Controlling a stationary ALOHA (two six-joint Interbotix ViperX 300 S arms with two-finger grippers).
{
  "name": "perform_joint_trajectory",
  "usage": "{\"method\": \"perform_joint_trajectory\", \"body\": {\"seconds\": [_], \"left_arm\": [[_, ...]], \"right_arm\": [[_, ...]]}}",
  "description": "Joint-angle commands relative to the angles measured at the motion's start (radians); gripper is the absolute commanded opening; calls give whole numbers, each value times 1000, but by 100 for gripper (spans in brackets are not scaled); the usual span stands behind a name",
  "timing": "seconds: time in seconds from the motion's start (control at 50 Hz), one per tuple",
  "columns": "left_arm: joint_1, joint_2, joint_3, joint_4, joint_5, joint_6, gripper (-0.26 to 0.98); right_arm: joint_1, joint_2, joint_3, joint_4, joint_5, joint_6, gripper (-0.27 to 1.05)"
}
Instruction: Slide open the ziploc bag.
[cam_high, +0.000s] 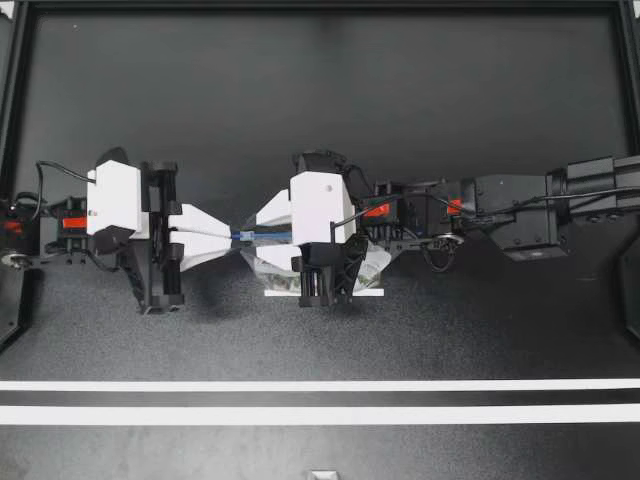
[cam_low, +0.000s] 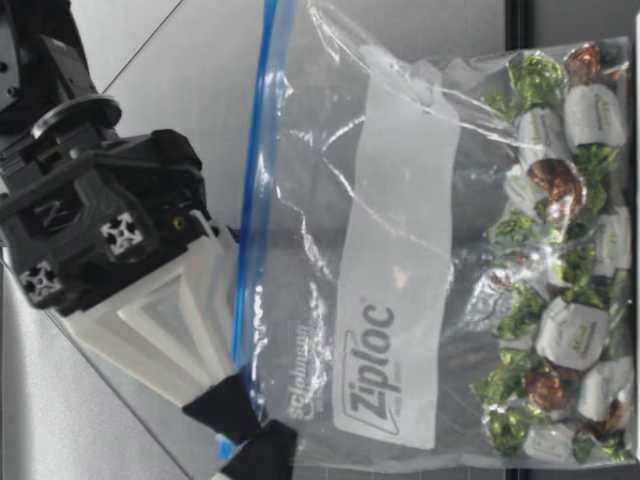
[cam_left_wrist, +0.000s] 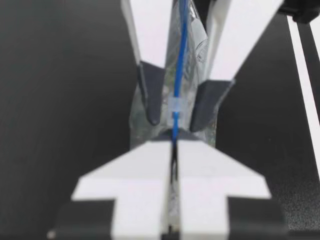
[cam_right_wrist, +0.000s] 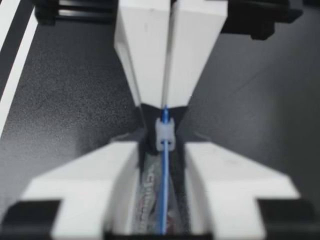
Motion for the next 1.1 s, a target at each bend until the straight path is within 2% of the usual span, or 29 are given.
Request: {"method": "perform_joint_trajectory", "body": {"seconds": [0.0, 0.26, 0.5, 0.76, 1.08], "left_arm": [[2, -2, -8, 2, -3, 2, -17], [2, 3, -3, 2, -3, 2, -17], [3, 3, -2, 2, -11, 3, -17], [2, 5, 14, 2, -37, 11, -17], [2, 48, 17, 0, -66, 12, -17]], "right_arm": [[-2, -41, -23, 8, -5, 3, 21], [5, -55, -18, 8, 25, 9, 4], [5, -75, -18, 8, 140, 8, -8], [5, -133, 2, 5, 304, 0, -9], [0, -278, 155, 5, 337, 8, -9]]}}
